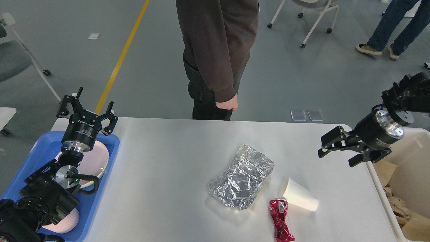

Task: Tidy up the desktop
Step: 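Move the right gripper over the white paper cup and lower it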

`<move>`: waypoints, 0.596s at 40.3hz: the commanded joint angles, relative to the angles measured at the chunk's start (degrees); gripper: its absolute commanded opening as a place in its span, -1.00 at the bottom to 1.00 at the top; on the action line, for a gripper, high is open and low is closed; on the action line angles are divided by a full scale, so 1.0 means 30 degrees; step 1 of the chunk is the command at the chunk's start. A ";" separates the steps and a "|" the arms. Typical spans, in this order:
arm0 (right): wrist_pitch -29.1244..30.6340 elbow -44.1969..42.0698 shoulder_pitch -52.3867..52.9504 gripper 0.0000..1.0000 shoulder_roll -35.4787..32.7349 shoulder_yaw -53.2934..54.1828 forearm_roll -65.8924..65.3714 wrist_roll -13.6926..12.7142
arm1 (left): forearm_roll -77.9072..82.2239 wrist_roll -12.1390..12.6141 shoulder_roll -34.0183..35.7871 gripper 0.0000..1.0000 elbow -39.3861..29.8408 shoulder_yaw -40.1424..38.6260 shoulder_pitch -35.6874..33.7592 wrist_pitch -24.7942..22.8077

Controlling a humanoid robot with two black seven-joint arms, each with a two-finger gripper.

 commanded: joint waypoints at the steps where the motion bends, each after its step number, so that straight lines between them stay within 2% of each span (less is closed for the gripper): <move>1: 0.0029 0.0033 -0.1372 1.00 0.0019 0.0008 0.1125 -0.0041 | 0.0000 0.0008 0.0000 0.93 0.0000 0.0000 0.0000 0.0000; 7: 0.0204 0.0004 -0.1869 1.00 -0.0507 0.0007 0.2237 -0.0041 | 0.0000 -0.0021 0.0000 0.92 0.0000 0.0000 0.0000 0.0000; 14: 0.3831 -0.0405 -0.2428 1.00 -0.1271 -0.0460 0.6190 -0.0743 | 0.0000 0.0008 0.0000 0.93 0.0000 0.0000 0.0000 0.0000; 17: 0.3831 -0.0612 -0.2312 1.00 -0.1241 -0.1307 0.7305 -0.0949 | 0.0000 0.0008 0.0000 0.92 0.0000 0.0000 0.0000 0.0000; 24: 0.3831 -0.0553 -0.2340 1.00 -0.1825 -0.1633 0.7425 -0.0773 | 0.0000 0.0008 0.0000 0.93 0.0000 0.0000 0.0000 0.0000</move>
